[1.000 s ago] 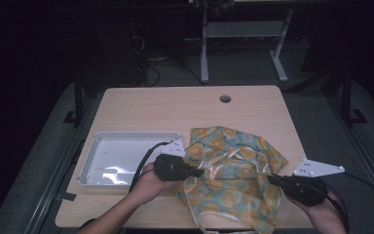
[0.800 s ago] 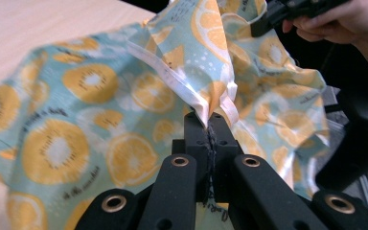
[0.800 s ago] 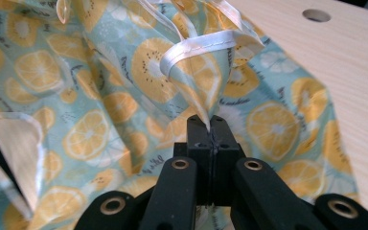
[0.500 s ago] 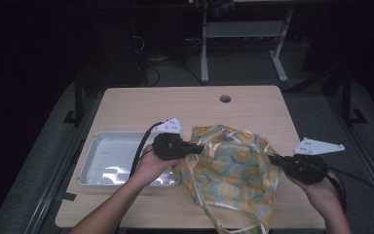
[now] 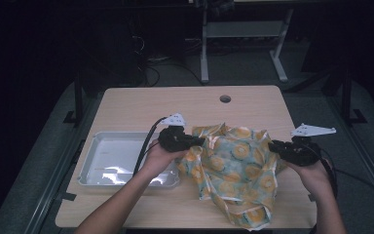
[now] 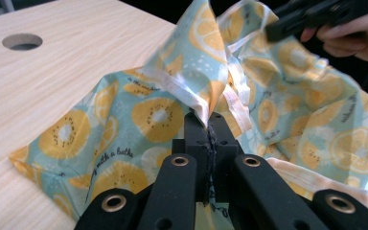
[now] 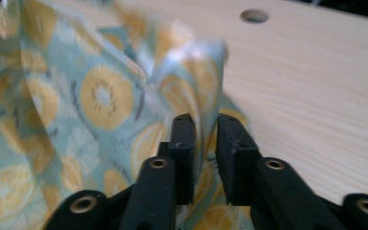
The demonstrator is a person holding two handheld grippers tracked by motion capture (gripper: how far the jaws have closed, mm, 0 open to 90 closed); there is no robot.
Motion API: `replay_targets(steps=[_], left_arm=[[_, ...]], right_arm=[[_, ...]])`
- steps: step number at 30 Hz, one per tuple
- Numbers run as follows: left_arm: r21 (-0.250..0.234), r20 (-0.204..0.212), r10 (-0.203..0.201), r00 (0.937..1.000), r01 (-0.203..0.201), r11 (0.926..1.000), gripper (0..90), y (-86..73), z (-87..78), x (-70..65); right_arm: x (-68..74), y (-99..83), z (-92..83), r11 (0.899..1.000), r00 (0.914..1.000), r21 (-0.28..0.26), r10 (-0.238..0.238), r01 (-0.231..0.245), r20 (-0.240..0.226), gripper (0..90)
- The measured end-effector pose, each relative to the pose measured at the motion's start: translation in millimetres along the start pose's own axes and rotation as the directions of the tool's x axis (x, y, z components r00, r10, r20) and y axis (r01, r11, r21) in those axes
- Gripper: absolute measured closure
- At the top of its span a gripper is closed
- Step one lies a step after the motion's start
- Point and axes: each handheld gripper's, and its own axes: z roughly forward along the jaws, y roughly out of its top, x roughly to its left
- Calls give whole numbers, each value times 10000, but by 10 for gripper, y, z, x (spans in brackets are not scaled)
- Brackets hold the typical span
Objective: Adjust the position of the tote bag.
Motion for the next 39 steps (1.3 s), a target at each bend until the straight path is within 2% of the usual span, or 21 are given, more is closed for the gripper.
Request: replay_targets(steps=[3, 6, 9, 10, 12, 15, 18, 23, 28, 31, 34, 37, 39], left_arm=[[-23, -131, -112, 9999, 112, 9999, 896, -25, 3, 27], [-78, -185, -163, 9997, 161, 9998, 896, -30, 8, 45], [-57, -209, -143, 9997, 141, 9999, 896, -36, 27, 33], [-55, -217, -106, 9997, 105, 9999, 896, -40, 36, 30], [38, -207, -46, 9998, 47, 10000, 895, -51, 51, 20], [224, -232, 133, 9996, -128, 9997, 895, -70, 67, 20], [352, -258, 92, 9996, -82, 9993, 895, -89, 90, 26], [542, -262, 71, 9996, -57, 9985, 894, -119, 127, 16], [749, -215, 103, 9997, -87, 9972, 894, -139, 170, -4], [851, -212, 183, 9996, -164, 9962, 894, -149, 191, -15], [915, -191, 168, 9997, -150, 9957, 893, -156, 203, -17], [968, -187, 143, 9997, -125, 9952, 893, -165, 210, -9], [980, -176, 115, 9998, -97, 9951, 893, -170, 216, -9]], right_arm=[[117, 80, -168, 9978, 9994, -558, -357, 357, 13, 686], [294, 128, -294, 9931, 9939, -877, -842, 778, -709, 669], [508, 110, -247, 9897, 9807, -754, -1313, 1214, -1451, 672], [570, 95, -190, 9891, 9750, -591, -1433, 1351, -1700, 672], [672, 47, -40, 9854, 9677, -72, -1685, 1702, -1876, 666], [751, -55, 197, 9739, 9548, 703, -1954, 2158, -2240, 661], [792, -140, 361, 9589, 9496, 1367, -2134, 2486, -2296, 655], [847, -266, 567, 9220, 9346, 2156, -2724, 3215, -2289, 634], [838, -355, 692, 9036, 9322, 2550, -2965, 3441, -2075, 622], [798, -394, 753, 8972, 9363, 2829, -2922, 3390, -1950, 622], [785, -429, 803, 8912, 9360, 2981, -2947, 3419, -1923, 623], [763, -433, 818, 8977, 9424, 2994, -2766, 3233, -1883, 629], [727, -436, 828, 9105, 9518, 2968, -2380, 2880, -1936, 676]])
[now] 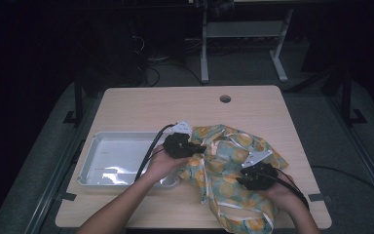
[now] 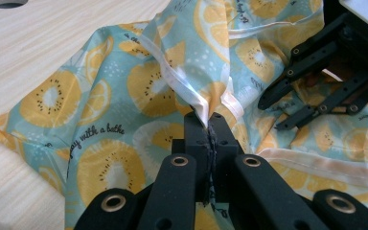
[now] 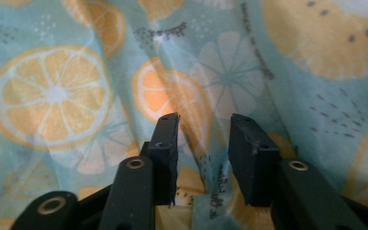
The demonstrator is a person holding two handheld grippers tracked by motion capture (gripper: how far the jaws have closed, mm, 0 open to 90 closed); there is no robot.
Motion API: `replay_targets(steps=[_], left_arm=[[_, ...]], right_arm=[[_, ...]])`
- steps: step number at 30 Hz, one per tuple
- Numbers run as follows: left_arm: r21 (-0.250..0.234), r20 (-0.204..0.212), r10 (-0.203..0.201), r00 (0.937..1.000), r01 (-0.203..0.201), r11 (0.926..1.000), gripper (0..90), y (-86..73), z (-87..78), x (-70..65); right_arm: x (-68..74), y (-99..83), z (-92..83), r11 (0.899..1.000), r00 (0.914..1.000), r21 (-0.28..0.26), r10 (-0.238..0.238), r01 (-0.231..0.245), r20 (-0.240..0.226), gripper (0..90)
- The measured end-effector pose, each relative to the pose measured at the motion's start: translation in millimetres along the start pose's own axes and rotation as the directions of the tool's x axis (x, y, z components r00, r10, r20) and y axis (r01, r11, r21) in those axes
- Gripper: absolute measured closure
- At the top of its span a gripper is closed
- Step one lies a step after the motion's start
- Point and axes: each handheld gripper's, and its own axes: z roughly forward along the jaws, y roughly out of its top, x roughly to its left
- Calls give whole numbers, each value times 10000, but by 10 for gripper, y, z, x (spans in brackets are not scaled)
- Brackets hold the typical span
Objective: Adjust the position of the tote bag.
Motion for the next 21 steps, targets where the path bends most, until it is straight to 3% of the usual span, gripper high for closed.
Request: replay_targets(steps=[3, 6, 13, 17, 21], left_arm=[[75, 18, 59, 10000, -60, 10000, 893, -2, 7, 0], [91, 19, 52, 10000, -52, 9999, 893, -4, 11, 0], [-68, -26, 42, 10000, -42, 10000, 893, 6, -31, 11], [-244, -57, -33, 10000, 32, 9997, 892, 28, -75, 31], [-412, -108, -65, 9999, 61, 9991, 866, 61, -122, 41]], right_arm=[[-33, -23, 1, 9991, 9992, -162, 404, -404, -29, 772], [-55, -25, 2, 9986, 9988, -191, 490, -490, 36, 882], [-22, -3, -53, 9997, 9998, -141, 201, -202, -58, 900], [-26, 46, -242, 9957, 9998, -898, 211, -211, -6, 900], [-83, 100, -470, 9782, 9987, -2012, 493, -509, -133, 900]])
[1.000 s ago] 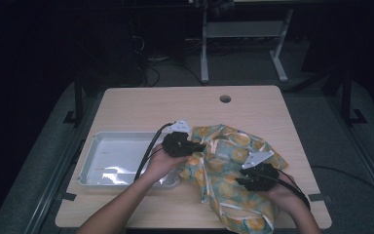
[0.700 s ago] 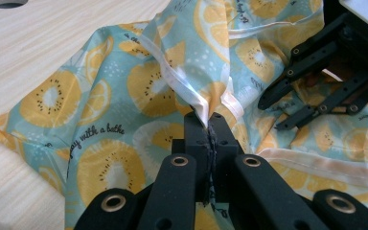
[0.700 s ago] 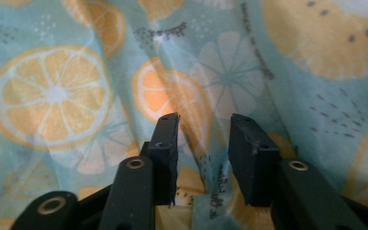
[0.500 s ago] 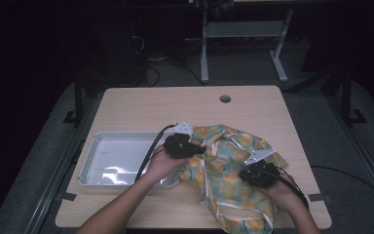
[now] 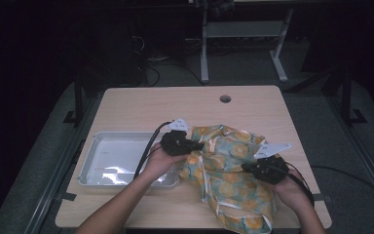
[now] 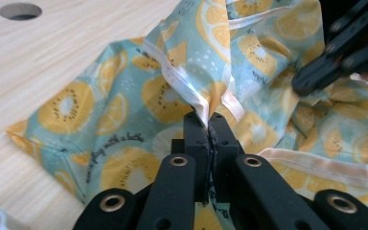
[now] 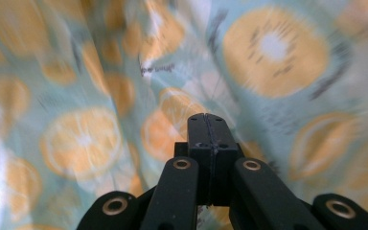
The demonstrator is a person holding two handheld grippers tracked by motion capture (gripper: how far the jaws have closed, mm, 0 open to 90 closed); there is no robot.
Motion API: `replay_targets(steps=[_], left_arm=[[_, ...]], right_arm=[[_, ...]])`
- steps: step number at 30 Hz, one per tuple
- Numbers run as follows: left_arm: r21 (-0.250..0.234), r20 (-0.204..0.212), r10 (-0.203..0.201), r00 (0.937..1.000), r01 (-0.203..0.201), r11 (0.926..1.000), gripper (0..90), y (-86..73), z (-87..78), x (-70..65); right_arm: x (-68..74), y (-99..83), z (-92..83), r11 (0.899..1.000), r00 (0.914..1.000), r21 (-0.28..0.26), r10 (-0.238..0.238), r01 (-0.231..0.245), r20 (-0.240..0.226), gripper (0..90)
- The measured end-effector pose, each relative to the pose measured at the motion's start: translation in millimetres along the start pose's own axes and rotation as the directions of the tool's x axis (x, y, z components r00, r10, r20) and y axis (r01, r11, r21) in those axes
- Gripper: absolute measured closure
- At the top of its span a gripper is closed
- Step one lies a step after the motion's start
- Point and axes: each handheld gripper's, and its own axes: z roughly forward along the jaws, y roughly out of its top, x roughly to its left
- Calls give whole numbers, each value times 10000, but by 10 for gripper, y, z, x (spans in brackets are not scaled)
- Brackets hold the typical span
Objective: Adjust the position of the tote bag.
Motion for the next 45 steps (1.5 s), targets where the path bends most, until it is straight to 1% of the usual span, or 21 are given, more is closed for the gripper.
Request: replay_targets(steps=[1, 3, 6, 9, 12, 15, 17, 22, 23, 26, 29, 30, 32, 34, 36, 37, 39, 41, 42, 43, 45], left_arm=[[28, -19, 37, 10000, -37, 10000, 832, 14, -10, 2], [-85, -155, 166, 9997, -167, 9998, 726, 46, -40, -10], [-399, -311, 202, 9993, -214, 9990, 597, 111, -120, -21], [-660, -595, 403, 9974, -442, 9968, 521, 194, -240, -32], [-1036, -836, 526, 9951, -612, 9927, 484, 279, -373, -59], [-1218, -929, 667, 9934, -778, 9895, 468, 344, -460, -96], [-1386, -857, 765, 9934, -879, 9864, 470, 384, -492, -141], [-1415, -478, 1149, 9922, -1206, 9826, 482, 483, -463, -275], [-1378, -428, 1259, 9911, -1307, 9818, 482, 507, -445, -301], [-1255, -257, 1480, 9887, -1500, 9807, 483, 576, -356, -370], [-780, -419, 1500, 9878, -1529, 9852, 474, 610, -212, -393], [-574, -456, 1424, 9888, -1449, 9878, 462, 610, -163, -387], [-326, -444, 1298, 9905, -1313, 9908, 435, 595, -82, -371], [26, -529, 1311, 9899, -1312, 9914, 355, 570, 7, -364], [281, -497, 1313, 9901, -1300, 9911, 322, 543, 89, -354], [479, -535, 1352, 9894, -1327, 9900, 286, 532, 132, -347], [707, -561, 1361, 9891, -1321, 9887, 270, 511, 214, -329], [951, -730, 1455, 9867, -1384, 9858, 237, 493, 294, -317], [1026, -828, 1454, 9859, -1367, 9853, 235, 482, 335, -313], [1254, -914, 1593, 9830, -1473, 9811, 232, 477, 368, -298], [1571, -999, 1625, 9816, -1457, 9768, 252, 457, 448, -279]], right_arm=[[-19, 24, -47, 9996, 10000, -257, 67, -66, 17, 900], [-54, 73, -121, 9979, 9998, -632, 138, -131, 106, 900], [-114, 140, -187, 9955, 9994, -920, 233, -210, 245, 900], [-176, 209, -230, 9928, 9986, -1155, 368, -323, 376, 900], [-228, 275, -261, 9912, 9973, -1246, 525, -458, 513, 900], [-312, 331, -274, 9874, 9950, -1397, 829, -744, 562, 900], [-367, 368, -276, 9848, 9930, -1457, 1033, -941, 571, 900], [-475, 439, -255, 9800, 9875, -1488, 1433, -1323, 658, 900], [-478, 452, -249, 9781, 9846, -1435, 1614, -1506, 666, 900], [-493, 494, -215, 9774, 9833, -1431, 1671, -1557, 715, 900], [-504, 537, -193, 9758, 9841, -1552, 1653, -1538, 645, 900], [-506, 549, -193, 9737, 9823, -1568, 1768, -1655, 611, 900], [-521, 569, -186, 9736, 9823, -1598, 1751, -1629, 659, 900], [-540, 583, -191, 9725, 9822, -1677, 1751, -1618, 677, 900], [-558, 595, -196, 9704, 9810, -1768, 1798, -1647, 732, 900], [-568, 599, -198, 9698, 9810, -1799, 1800, -1647, 722, 900], [-575, 611, -200, 9683, 9803, -1848, 1839, -1679, 728, 900], [-572, 617, -208, 9665, 9800, -1913, 1869, -1709, 688, 900], [-569, 619, -211, 9668, 9803, -1915, 1853, -1693, 688, 900], [-566, 621, -213, 9666, 9804, -1934, 1847, -1685, 690, 900], [-562, 621, -219, 9657, 9805, -1969, 1854, -1695, 654, 900]])
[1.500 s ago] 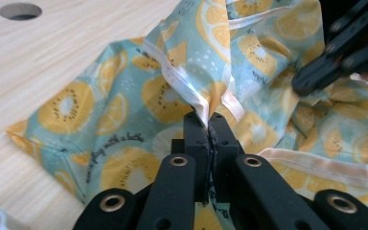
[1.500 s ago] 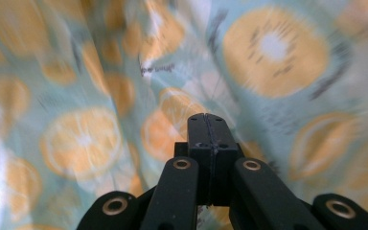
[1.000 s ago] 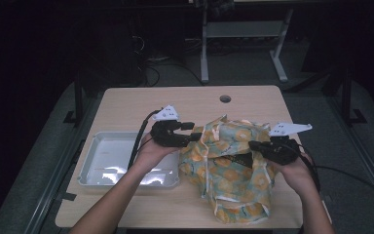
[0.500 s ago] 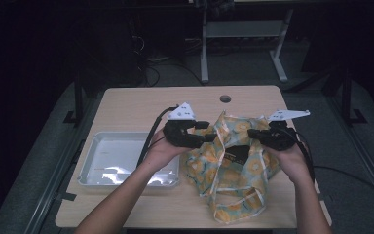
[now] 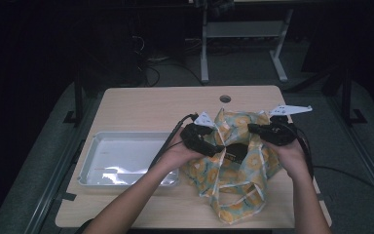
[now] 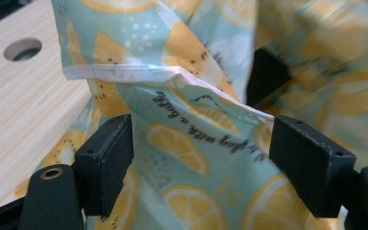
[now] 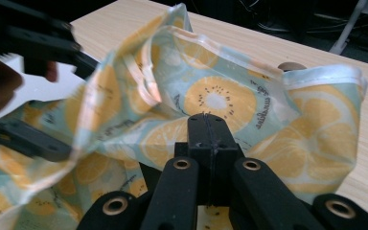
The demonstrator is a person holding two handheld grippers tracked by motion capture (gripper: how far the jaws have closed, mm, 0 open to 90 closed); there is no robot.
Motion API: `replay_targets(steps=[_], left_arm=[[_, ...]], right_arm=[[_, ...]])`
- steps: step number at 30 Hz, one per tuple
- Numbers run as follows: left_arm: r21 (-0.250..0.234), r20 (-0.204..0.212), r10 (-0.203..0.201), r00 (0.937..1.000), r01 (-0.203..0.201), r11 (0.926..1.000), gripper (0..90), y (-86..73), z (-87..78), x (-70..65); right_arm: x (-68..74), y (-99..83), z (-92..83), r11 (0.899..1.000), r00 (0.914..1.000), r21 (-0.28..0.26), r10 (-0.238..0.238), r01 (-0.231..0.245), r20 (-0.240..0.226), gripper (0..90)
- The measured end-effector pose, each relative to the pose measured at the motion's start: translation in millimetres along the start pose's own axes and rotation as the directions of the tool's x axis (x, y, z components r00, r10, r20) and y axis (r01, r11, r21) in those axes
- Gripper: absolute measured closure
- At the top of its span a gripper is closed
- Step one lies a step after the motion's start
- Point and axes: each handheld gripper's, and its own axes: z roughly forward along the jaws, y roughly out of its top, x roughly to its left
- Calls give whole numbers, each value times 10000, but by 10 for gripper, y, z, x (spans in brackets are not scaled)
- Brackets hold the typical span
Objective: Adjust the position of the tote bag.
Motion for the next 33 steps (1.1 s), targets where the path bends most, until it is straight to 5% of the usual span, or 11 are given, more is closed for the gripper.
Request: replay_targets(steps=[6, 12, 22, 33], left_arm=[[684, -105, 12, 9999, -5, 9977, 432, -35, 132, 41], [945, 131, -103, 9999, 90, 9955, 888, -61, 139, 111], [610, -517, -839, 9951, 870, 9943, 900, -76, 52, 486], [1416, -965, -1238, 9876, 1367, 9804, 899, -121, 303, 756]], right_arm=[[-9, -1, -39, 9997, 10000, -227, -17, 15, -74, 900], [-48, -10, -90, 9990, 10000, -439, 53, -55, -62, 900], [-178, -123, -13, 9995, 9980, -264, 195, -179, 607, 900], [-413, -374, 325, 9930, 9884, 1030, 421, -574, 1456, 900]])
